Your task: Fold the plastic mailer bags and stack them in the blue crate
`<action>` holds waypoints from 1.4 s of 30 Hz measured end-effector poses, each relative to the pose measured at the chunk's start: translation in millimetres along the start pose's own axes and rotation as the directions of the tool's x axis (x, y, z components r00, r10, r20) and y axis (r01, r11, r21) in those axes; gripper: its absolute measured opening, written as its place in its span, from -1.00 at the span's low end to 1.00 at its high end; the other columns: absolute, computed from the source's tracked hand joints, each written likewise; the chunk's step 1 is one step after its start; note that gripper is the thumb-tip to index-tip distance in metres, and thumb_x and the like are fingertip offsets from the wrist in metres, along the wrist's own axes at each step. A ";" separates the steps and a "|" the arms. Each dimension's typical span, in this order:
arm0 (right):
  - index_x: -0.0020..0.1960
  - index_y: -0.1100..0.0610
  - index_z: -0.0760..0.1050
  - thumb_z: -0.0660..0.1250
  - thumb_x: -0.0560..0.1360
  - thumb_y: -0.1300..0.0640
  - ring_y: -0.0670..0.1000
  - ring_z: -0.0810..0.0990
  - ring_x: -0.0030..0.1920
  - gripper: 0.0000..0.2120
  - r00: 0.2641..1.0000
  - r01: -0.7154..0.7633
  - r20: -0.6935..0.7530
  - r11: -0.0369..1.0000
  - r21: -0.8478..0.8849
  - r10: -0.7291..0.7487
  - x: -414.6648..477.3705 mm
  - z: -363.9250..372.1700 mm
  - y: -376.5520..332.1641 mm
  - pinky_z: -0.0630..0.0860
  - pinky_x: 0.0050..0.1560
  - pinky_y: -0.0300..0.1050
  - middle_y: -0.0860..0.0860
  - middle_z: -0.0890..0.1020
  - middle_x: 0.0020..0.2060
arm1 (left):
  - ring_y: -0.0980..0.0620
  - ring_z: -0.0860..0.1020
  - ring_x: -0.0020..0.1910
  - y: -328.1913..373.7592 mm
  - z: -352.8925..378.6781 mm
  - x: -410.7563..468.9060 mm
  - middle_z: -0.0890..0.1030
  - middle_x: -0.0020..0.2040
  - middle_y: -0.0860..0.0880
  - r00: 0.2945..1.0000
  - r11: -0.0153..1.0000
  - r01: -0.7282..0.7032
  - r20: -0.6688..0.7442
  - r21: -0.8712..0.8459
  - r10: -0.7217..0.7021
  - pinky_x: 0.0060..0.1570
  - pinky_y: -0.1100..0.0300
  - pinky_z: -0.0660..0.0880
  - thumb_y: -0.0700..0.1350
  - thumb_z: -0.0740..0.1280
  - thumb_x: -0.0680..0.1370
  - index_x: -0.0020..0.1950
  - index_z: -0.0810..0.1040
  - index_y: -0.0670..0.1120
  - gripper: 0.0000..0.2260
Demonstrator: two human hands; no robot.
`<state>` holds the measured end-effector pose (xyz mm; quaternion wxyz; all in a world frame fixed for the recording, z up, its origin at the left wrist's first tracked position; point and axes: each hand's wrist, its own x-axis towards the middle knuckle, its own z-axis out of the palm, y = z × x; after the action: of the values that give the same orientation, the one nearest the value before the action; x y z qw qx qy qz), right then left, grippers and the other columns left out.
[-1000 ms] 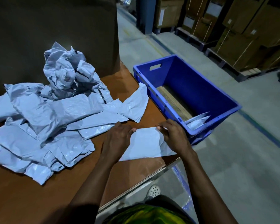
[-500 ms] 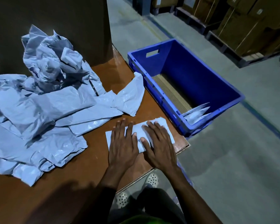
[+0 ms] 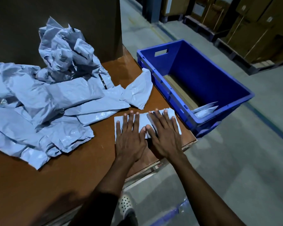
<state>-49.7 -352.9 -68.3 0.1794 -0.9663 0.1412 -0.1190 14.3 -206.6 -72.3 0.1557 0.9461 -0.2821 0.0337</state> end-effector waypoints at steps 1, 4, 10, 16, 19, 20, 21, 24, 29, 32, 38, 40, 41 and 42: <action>0.67 -0.14 0.14 -0.10 0.71 -0.28 -0.03 -0.12 0.69 -0.43 0.999 -0.010 0.031 0.999 -0.033 0.011 2.9 -0.5 0.6 -0.19 0.66 0.12 -0.10 0.08 0.68 | -0.06 -0.07 0.69 -1.1 2.9 4.1 -0.01 0.71 -0.06 1.000 1.000 0.010 0.015 0.008 -0.010 0.63 -0.15 -0.11 0.21 -0.33 0.69 0.70 0.06 -0.06 -0.34; 0.68 -0.18 0.04 -0.22 0.68 -0.32 -0.03 -0.13 0.69 -0.39 0.996 -0.046 0.080 0.997 -0.060 0.050 5.9 0.9 0.9 -0.20 0.65 0.13 -0.12 0.06 0.69 | -0.03 -0.17 0.68 0.9 3.9 13.9 -0.12 0.71 -0.01 0.997 0.999 0.042 0.068 0.024 -0.043 0.62 -0.12 -0.21 0.22 -0.32 0.64 0.71 -0.04 0.00 -0.33; 0.69 -0.15 0.03 -0.32 0.60 -0.35 0.00 -0.08 0.69 -0.28 0.996 -0.045 0.071 0.997 -0.067 0.050 4.4 4.5 1.2 -0.20 0.65 0.12 -0.10 0.09 0.68 | 0.01 -0.16 0.68 2.5 -1.8 12.4 -0.07 0.71 0.02 0.995 0.998 0.064 0.082 -0.001 -0.064 0.62 -0.08 -0.22 0.25 -0.41 0.54 0.71 -0.07 0.05 -0.25; 0.69 -0.11 0.07 -0.26 0.64 -0.32 0.05 0.00 0.68 -0.32 0.998 -0.031 0.054 0.994 -0.104 0.037 7.2 10.8 1.5 -0.11 0.65 0.16 -0.05 0.15 0.67 | 0.02 -0.12 0.68 3.2 -1.8 13.7 -0.02 0.71 0.04 0.991 0.995 0.096 0.097 0.016 -0.097 0.62 -0.09 -0.21 0.19 -0.17 0.71 0.71 -0.03 0.07 -0.44; 0.68 -0.10 0.12 -0.22 0.66 -0.31 0.08 0.05 0.67 -0.34 0.999 -0.027 0.029 0.996 -0.091 0.030 9.2 10.2 3.6 -0.06 0.64 0.19 -0.04 0.19 0.66 | 0.02 -0.10 0.68 5.5 -4.7 18.5 0.01 0.71 0.05 0.989 0.994 0.113 0.098 -0.012 -0.111 0.61 -0.09 -0.22 0.17 -0.09 0.74 0.71 0.01 0.08 -0.47; 0.68 -0.10 0.13 -0.21 0.67 -0.31 0.08 0.07 0.67 -0.34 0.999 -0.025 0.026 0.995 -0.092 0.027 9.7 10.6 3.7 -0.05 0.64 0.20 -0.03 0.20 0.66 | 0.02 -0.10 0.68 5.6 -4.9 18.7 0.01 0.71 0.05 0.989 0.993 0.117 0.097 -0.013 -0.115 0.61 -0.09 -0.22 0.17 -0.08 0.74 0.70 0.02 0.08 -0.47; 0.67 -0.10 0.14 -0.21 0.67 -0.31 0.09 0.08 0.67 -0.35 0.999 -0.025 0.024 0.995 -0.091 0.028 10.2 10.4 3.4 -0.04 0.64 0.20 -0.03 0.21 0.66 | 0.02 -0.10 0.68 5.4 -4.9 18.9 0.01 0.71 0.05 0.989 0.993 0.117 0.096 -0.012 -0.115 0.61 -0.09 -0.22 0.17 -0.08 0.73 0.70 0.02 0.08 -0.47; 0.67 -0.10 0.14 -0.18 0.67 -0.30 0.10 0.09 0.66 -0.37 0.999 -0.030 0.013 0.996 -0.080 0.031 10.1 10.8 4.4 -0.04 0.63 0.21 -0.02 0.22 0.66 | 0.01 -0.09 0.68 6.3 -3.4 18.9 0.04 0.70 0.04 0.988 0.993 0.121 0.095 -0.017 -0.118 0.61 -0.10 -0.22 0.17 -0.07 0.73 0.70 0.03 0.08 -0.47; 0.66 -0.09 0.16 -0.17 0.68 -0.30 0.14 0.13 0.65 -0.37 1.000 -0.005 0.007 0.998 -0.061 0.006 13.0 12.5 5.0 -0.02 0.61 0.25 0.03 0.25 0.64 | -0.01 -0.09 0.68 4.3 -4.4 22.5 0.03 0.71 0.03 0.988 0.993 0.114 0.108 -0.020 -0.111 0.61 -0.12 -0.22 0.18 -0.06 0.73 0.70 0.03 0.06 -0.46; 0.66 -0.08 0.18 -0.16 0.68 -0.27 0.17 0.15 0.64 -0.38 1.000 -0.002 0.006 0.997 -0.077 0.003 12.9 12.3 9.9 0.00 0.60 0.28 0.06 0.26 0.64 | 0.00 -0.04 0.67 6.2 2.5 21.1 0.08 0.69 0.04 0.991 0.994 0.107 0.086 -0.022 -0.105 0.62 -0.11 -0.20 0.17 -0.03 0.72 0.69 0.08 0.07 -0.47; 0.67 0.02 0.18 -0.18 0.65 -0.14 0.13 0.08 0.67 -0.36 0.995 -0.095 -0.043 0.986 -0.140 0.089 10.9 10.7 -20.7 -0.08 0.62 0.25 0.05 0.19 0.66 | 0.04 -0.06 0.67 5.3 3.2 22.1 0.06 0.70 0.07 0.992 0.994 0.108 0.061 -0.032 -0.106 0.61 -0.09 -0.16 0.18 -0.05 0.73 0.70 0.06 0.08 -0.47; 0.68 0.02 0.12 -0.13 0.70 -0.11 0.10 0.01 0.68 -0.42 0.996 -0.076 -0.044 0.991 -0.114 0.072 6.4 12.8 -25.4 -0.10 0.64 0.19 0.02 0.14 0.68 | 0.03 -0.08 0.68 1.7 1.7 17.8 0.03 0.70 0.06 0.993 0.995 0.097 0.064 -0.027 -0.095 0.62 -0.09 -0.18 0.18 -0.08 0.74 0.70 0.02 0.08 -0.47; 0.69 0.01 0.07 -0.09 0.73 -0.09 0.09 -0.03 0.69 -0.45 0.998 -0.051 -0.035 0.991 -0.122 0.047 5.7 12.1 -23.0 -0.11 0.65 0.18 0.01 0.10 0.69 | 0.03 -0.10 0.68 1.6 0.5 17.5 0.01 0.71 0.06 0.994 0.996 0.089 0.063 -0.025 -0.087 0.62 -0.08 -0.19 0.18 -0.09 0.74 0.71 0.00 0.08 -0.46; 0.70 0.00 0.02 -0.06 0.74 -0.08 0.08 -0.06 0.69 -0.45 1.000 -0.026 -0.007 0.991 -0.134 0.025 6.7 13.3 -18.1 -0.11 0.65 0.18 -0.01 0.06 0.69 | 0.03 -0.12 0.68 1.5 0.1 17.4 -0.02 0.71 0.05 0.995 0.996 0.082 0.066 -0.017 -0.081 0.62 -0.08 -0.20 0.18 -0.09 0.74 0.71 -0.02 0.07 -0.46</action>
<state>-35.6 -334.6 -72.4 0.1151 -0.9740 0.1617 -0.1097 28.0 -216.9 -69.3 0.1569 0.9558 -0.2485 -0.0062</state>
